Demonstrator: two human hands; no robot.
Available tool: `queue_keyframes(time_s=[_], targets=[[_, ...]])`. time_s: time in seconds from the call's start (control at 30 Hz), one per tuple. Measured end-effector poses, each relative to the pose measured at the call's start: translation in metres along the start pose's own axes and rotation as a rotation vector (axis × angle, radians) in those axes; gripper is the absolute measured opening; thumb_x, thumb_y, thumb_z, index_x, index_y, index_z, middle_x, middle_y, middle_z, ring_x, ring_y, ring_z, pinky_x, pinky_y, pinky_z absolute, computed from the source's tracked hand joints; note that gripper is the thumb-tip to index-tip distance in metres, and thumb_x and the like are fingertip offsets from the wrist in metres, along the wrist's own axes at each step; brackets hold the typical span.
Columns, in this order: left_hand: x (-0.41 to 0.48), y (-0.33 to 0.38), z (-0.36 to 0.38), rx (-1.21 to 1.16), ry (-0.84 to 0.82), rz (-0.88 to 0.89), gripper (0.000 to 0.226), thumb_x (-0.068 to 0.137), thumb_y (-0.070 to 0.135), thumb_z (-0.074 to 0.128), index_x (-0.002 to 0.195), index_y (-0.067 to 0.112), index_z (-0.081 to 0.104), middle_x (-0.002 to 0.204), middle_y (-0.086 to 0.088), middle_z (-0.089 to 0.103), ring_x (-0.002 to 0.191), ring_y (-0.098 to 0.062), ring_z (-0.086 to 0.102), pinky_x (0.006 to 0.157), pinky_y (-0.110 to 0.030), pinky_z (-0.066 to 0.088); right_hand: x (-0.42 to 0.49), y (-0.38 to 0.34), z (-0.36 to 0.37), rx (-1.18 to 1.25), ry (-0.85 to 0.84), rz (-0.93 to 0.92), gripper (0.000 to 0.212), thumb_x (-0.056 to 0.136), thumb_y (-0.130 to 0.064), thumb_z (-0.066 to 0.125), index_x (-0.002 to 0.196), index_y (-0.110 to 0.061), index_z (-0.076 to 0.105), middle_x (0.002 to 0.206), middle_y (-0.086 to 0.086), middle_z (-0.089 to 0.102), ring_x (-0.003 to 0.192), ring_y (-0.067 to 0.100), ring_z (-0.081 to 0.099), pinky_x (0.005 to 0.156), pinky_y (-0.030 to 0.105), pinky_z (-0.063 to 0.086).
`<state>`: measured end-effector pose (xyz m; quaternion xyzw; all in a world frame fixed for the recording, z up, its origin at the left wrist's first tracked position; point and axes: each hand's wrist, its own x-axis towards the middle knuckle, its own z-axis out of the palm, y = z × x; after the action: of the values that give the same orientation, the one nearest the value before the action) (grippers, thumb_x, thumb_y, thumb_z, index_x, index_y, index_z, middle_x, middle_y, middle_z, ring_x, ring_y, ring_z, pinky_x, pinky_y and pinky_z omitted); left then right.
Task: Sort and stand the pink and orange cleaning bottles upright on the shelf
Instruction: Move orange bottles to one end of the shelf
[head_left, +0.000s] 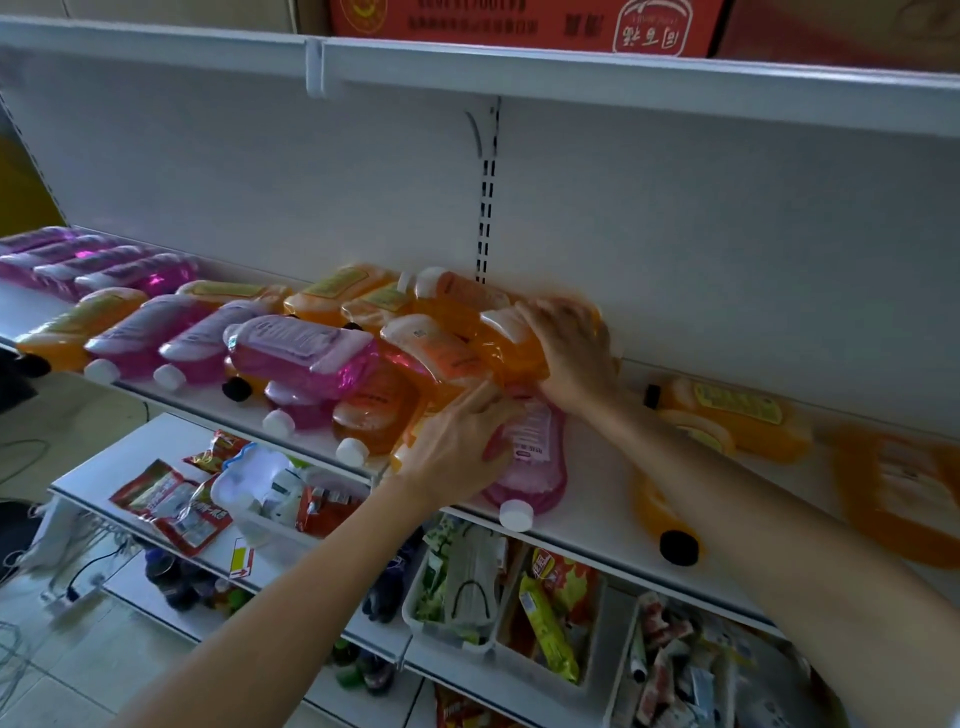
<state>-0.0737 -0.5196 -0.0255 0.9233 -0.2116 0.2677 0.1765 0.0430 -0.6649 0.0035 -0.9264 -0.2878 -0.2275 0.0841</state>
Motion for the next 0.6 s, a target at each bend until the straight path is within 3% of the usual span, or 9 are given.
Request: queue_keyframes(time_s=[0.17, 0.27, 0.33, 0.43, 0.5, 0.6], targets=[[0.003, 0.008, 0.004, -0.009, -0.053, -0.104, 0.034, 0.083, 0.017, 0.054, 0.117, 0.014, 0.059, 0.114, -0.004, 0.053, 0.075, -0.023, 0.059, 0.051, -0.026, 0.042, 0.003, 0.004, -0.010, -0.092, 0.022, -0.096, 0.072, 0.073, -0.023, 0.074, 0.136, -0.024, 0.040, 0.130, 0.007, 0.047, 0.119, 0.034, 0.039, 0.093, 0.050, 0.043], [0.007, 0.020, 0.002, -0.207, 0.016, -0.252, 0.022, 0.089, 0.014, 0.050, 0.107, 0.013, 0.062, 0.094, -0.006, 0.065, 0.069, -0.023, 0.062, 0.056, -0.037, 0.051, -0.010, 0.013, -0.022, 0.085, 0.073, -0.114, 0.074, 0.069, -0.034, 0.079, 0.134, -0.015, 0.048, 0.129, 0.009, 0.053, 0.116, 0.034, 0.044, 0.090, 0.046, 0.046], [0.016, 0.030, 0.002, -0.559, 0.011, -0.490, 0.022, 0.096, 0.025, 0.042, 0.100, 0.016, 0.062, 0.087, -0.009, 0.068, 0.071, -0.024, 0.065, 0.065, -0.045, 0.055, -0.021, 0.018, -0.031, 0.223, 0.111, -0.097, 0.075, 0.070, -0.042, 0.072, 0.135, -0.013, 0.048, 0.131, 0.009, 0.053, 0.115, 0.033, 0.045, 0.094, 0.040, 0.042], [0.035, 0.047, 0.001, -1.202, -0.059, -0.904, 0.067, 0.090, 0.062, 0.024, 0.117, 0.010, 0.057, 0.110, -0.015, 0.065, 0.095, -0.027, 0.065, 0.087, -0.044, 0.052, -0.044, 0.016, -0.042, 0.328, 0.185, -0.138, 0.072, 0.075, -0.047, 0.061, 0.136, -0.013, 0.046, 0.134, 0.008, 0.051, 0.116, 0.028, 0.044, 0.097, 0.031, 0.034], [0.044, 0.057, 0.003, -1.622, -0.177, -0.946, 0.093, 0.077, 0.078, 0.019, 0.132, 0.007, 0.044, 0.125, -0.019, 0.057, 0.106, -0.031, 0.059, 0.093, -0.046, 0.046, -0.061, 0.010, -0.047, 0.403, 0.241, -0.080, 0.071, 0.077, -0.040, 0.067, 0.139, -0.015, 0.042, 0.136, 0.008, 0.048, 0.120, 0.026, 0.041, 0.097, 0.031, 0.034], [0.047, 0.071, 0.008, -2.078, -0.265, -0.835, 0.107, 0.061, 0.084, 0.029, 0.143, 0.016, 0.031, 0.137, -0.021, 0.045, 0.117, -0.039, 0.050, 0.095, -0.055, 0.039, -0.082, 0.013, -0.050, 0.424, 0.291, -0.093, 0.072, 0.079, -0.048, 0.062, 0.140, -0.021, 0.036, 0.142, 0.007, 0.041, 0.125, 0.022, 0.035, 0.101, 0.029, 0.029]])
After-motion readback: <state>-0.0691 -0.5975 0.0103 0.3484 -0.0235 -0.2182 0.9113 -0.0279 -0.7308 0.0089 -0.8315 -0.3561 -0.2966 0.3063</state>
